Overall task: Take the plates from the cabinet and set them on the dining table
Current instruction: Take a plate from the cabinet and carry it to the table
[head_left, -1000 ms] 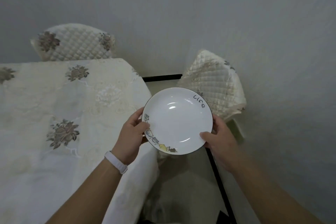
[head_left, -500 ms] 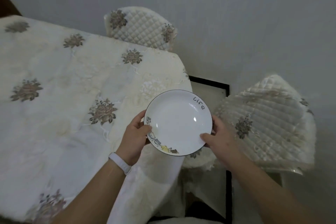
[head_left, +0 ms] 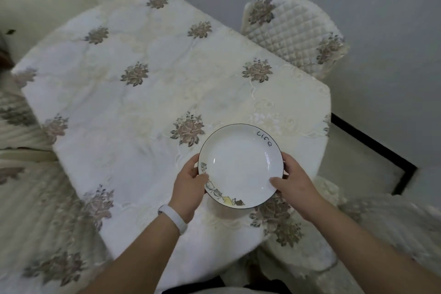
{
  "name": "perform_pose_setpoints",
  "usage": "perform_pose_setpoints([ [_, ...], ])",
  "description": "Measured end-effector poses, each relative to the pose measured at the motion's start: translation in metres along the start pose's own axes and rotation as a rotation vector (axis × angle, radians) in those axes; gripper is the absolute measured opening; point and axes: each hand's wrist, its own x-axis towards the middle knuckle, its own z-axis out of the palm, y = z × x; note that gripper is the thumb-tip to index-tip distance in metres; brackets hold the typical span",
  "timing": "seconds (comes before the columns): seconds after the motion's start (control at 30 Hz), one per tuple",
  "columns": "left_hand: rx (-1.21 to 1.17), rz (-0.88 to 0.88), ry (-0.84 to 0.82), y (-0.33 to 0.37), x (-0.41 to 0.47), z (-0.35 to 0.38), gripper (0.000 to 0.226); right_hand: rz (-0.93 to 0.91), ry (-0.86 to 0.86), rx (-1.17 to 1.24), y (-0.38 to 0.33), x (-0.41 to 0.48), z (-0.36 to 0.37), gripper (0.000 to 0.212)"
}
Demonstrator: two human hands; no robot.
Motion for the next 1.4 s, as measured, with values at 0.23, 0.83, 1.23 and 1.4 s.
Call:
perform_pose_setpoints([
  [0.23, -0.072, -0.11, 0.133, -0.027, 0.009, 0.009, 0.055, 0.045, -0.158, -0.098, 0.0, 0.045, -0.002, 0.065],
  [0.83, 0.012, -0.115, 0.25, -0.054, 0.035, 0.042, 0.055, 0.008, -0.225, -0.252, 0.02, 0.097, -0.018, 0.068],
  [1.23, 0.001, -0.167, 0.202, -0.051, 0.047, 0.049, 0.048, -0.026, -0.129, -0.276, 0.013, 0.114, -0.02, 0.053],
  [1.4, 0.001, -0.192, 0.177, -0.041, 0.045, 0.037, 0.037, -0.049, -0.071, -0.31, 0.009, 0.114, -0.025, 0.03],
])
